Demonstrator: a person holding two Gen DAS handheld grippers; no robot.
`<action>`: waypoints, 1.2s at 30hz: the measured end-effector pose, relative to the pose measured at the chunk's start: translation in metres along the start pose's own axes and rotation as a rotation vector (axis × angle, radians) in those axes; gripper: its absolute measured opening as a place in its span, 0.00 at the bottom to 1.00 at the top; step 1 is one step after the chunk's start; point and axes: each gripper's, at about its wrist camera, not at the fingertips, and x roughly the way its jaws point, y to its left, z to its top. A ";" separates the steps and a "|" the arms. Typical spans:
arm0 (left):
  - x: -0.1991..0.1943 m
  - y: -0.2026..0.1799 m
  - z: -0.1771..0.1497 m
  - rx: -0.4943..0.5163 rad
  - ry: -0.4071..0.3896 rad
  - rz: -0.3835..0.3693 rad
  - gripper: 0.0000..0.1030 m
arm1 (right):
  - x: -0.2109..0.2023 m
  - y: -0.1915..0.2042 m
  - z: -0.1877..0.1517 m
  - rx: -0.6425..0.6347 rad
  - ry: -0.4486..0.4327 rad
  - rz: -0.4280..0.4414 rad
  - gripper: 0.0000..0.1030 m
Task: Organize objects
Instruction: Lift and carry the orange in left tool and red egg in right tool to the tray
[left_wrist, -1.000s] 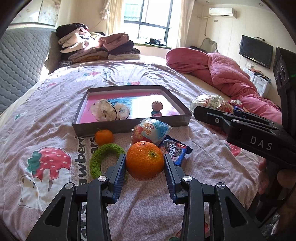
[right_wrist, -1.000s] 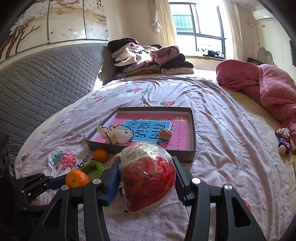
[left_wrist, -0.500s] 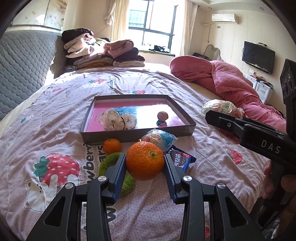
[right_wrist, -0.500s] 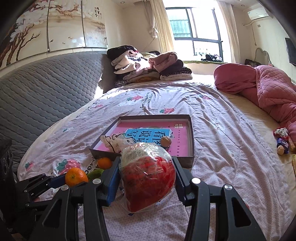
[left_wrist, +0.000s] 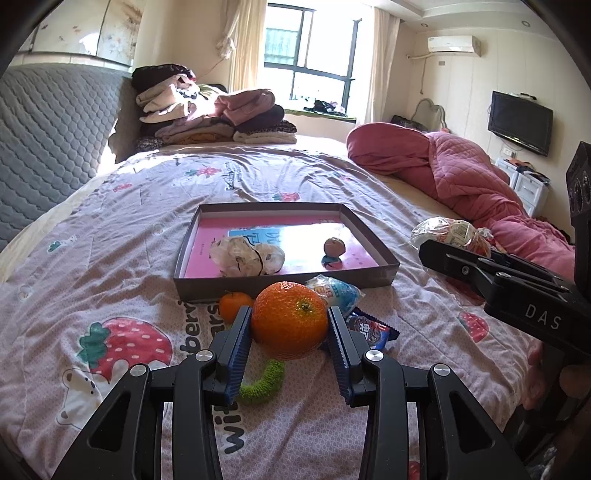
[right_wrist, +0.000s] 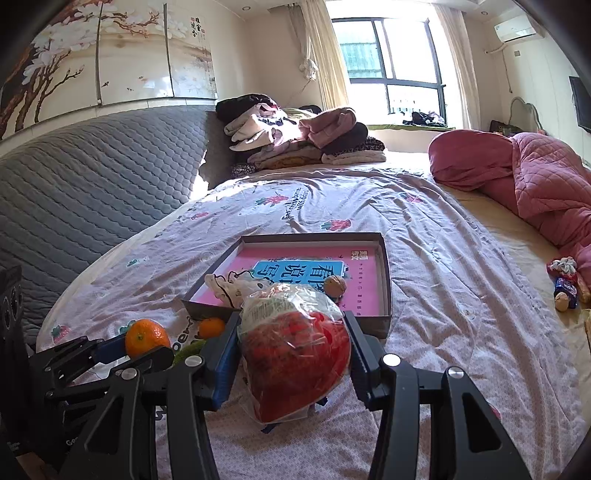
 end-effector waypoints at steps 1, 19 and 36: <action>0.000 0.001 0.002 -0.002 -0.001 0.000 0.40 | -0.001 0.001 0.001 0.000 -0.004 0.000 0.50; 0.015 0.026 0.037 -0.042 -0.033 0.033 0.40 | 0.004 -0.001 0.016 -0.023 -0.046 -0.015 0.50; 0.076 0.053 0.043 -0.031 0.015 0.059 0.40 | 0.050 -0.018 0.017 -0.026 -0.003 -0.049 0.50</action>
